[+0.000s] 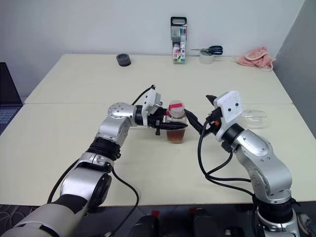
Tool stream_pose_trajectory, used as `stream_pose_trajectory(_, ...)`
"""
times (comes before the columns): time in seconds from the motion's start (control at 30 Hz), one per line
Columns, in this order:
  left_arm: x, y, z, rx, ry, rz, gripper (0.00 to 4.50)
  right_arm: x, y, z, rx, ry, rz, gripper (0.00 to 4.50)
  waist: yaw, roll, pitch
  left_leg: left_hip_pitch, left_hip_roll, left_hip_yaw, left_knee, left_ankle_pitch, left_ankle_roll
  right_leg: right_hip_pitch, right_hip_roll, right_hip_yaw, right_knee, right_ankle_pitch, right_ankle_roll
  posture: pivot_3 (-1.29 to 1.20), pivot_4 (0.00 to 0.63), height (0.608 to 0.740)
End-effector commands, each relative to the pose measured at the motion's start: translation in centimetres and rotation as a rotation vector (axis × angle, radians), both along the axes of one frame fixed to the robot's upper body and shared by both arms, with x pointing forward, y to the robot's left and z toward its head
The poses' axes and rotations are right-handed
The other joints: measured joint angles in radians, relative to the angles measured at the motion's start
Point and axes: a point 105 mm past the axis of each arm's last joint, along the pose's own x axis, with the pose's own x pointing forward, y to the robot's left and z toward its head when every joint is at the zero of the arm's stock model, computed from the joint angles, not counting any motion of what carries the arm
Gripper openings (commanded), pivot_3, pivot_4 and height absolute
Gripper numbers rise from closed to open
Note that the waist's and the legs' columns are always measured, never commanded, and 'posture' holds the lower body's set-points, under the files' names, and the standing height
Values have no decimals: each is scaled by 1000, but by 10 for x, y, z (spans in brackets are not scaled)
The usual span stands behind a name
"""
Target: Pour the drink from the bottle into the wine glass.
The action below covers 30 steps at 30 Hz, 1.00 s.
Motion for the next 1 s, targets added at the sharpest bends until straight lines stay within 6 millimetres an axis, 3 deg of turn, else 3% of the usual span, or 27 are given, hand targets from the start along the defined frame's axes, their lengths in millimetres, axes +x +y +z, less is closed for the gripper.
stream_pose_trajectory(0.03,-2,-3,13,-38,-50,-14,1653,-11,7,13,3,-54,47,4500,0,0,0,0,0,0,0,0,0,0,0,0,0,0,0,0,150,740)
stream_pose_trajectory(0.7,-1,-2,15,-54,-42,0,1653,-7,-16,12,-70,-38,26,4500,0,0,0,0,0,0,0,-1,2,0,0,0,0,0,0,0,150,740)
stream_pose_trajectory(1.0,-1,-1,21,-75,-30,6,1653,-19,-12,9,-96,17,159,4500,0,0,0,0,0,0,0,-1,2,0,0,0,0,0,0,0,150,740)
